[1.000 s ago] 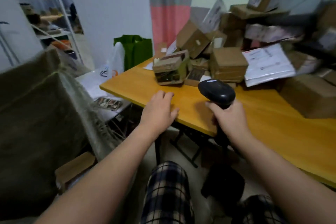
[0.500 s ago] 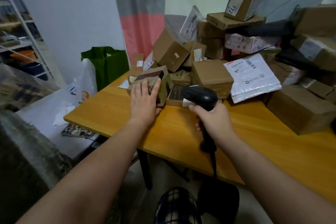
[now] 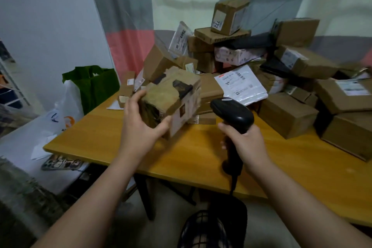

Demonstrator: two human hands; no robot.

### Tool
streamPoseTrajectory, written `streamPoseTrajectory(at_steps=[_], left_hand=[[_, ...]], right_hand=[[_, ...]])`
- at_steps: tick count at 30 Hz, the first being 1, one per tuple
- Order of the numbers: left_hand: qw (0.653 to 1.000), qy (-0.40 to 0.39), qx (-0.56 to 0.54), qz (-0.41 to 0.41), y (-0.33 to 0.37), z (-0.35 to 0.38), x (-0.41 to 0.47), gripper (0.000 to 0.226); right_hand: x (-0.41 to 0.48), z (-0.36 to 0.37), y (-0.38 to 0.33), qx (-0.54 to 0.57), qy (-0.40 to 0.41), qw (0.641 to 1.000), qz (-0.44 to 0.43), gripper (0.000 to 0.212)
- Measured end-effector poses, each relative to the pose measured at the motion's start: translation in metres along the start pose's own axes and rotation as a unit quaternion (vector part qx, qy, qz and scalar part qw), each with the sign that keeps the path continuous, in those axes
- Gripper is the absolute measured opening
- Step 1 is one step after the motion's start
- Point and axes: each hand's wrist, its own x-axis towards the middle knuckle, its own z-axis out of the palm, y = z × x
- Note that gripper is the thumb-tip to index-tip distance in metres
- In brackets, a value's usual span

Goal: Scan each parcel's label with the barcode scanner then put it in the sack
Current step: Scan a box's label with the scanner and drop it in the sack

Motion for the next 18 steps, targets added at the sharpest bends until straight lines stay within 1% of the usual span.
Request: streamPoseTrajectory(at_steps=[2, 4, 7, 10, 12, 15, 17, 18], left_hand=[[0.995, -0.032, -0.089, -0.039, 0.017, 0.016, -0.018, 0.07], [0.987, -0.066, -0.131, -0.058, 0.031, 0.034, -0.032, 0.063], [0.976, -0.111, -0.167, -0.086, 0.045, 0.063, -0.047, 0.055], [0.961, -0.172, -0.172, -0.13, 0.053, 0.086, -0.053, 0.05], [0.958, -0.21, -0.145, -0.13, 0.052, 0.095, -0.056, 0.048], [0.968, -0.22, -0.075, -0.094, 0.054, 0.1, -0.056, 0.046], [0.968, -0.248, 0.033, -0.036, 0.062, 0.103, -0.048, 0.054], [0.959, -0.265, 0.1, -0.003, 0.068, 0.107, -0.041, 0.06]], right_hand=[[-0.008, -0.025, -0.003, 0.007, 0.023, 1.0, -0.011, 0.019], [-0.013, -0.05, -0.004, -0.009, 0.052, 0.998, -0.023, 0.022], [-0.021, -0.079, -0.007, -0.034, 0.074, 0.996, -0.033, 0.034], [-0.028, -0.097, -0.009, -0.01, 0.061, 0.998, -0.032, 0.034], [-0.031, -0.105, -0.007, 0.01, 0.056, 0.998, -0.023, 0.026], [-0.033, -0.111, -0.001, 0.043, 0.064, 0.997, -0.005, 0.02], [-0.035, -0.112, 0.004, 0.048, 0.07, 0.996, 0.012, 0.019], [-0.035, -0.111, 0.006, 0.053, 0.072, 0.996, 0.017, 0.018]])
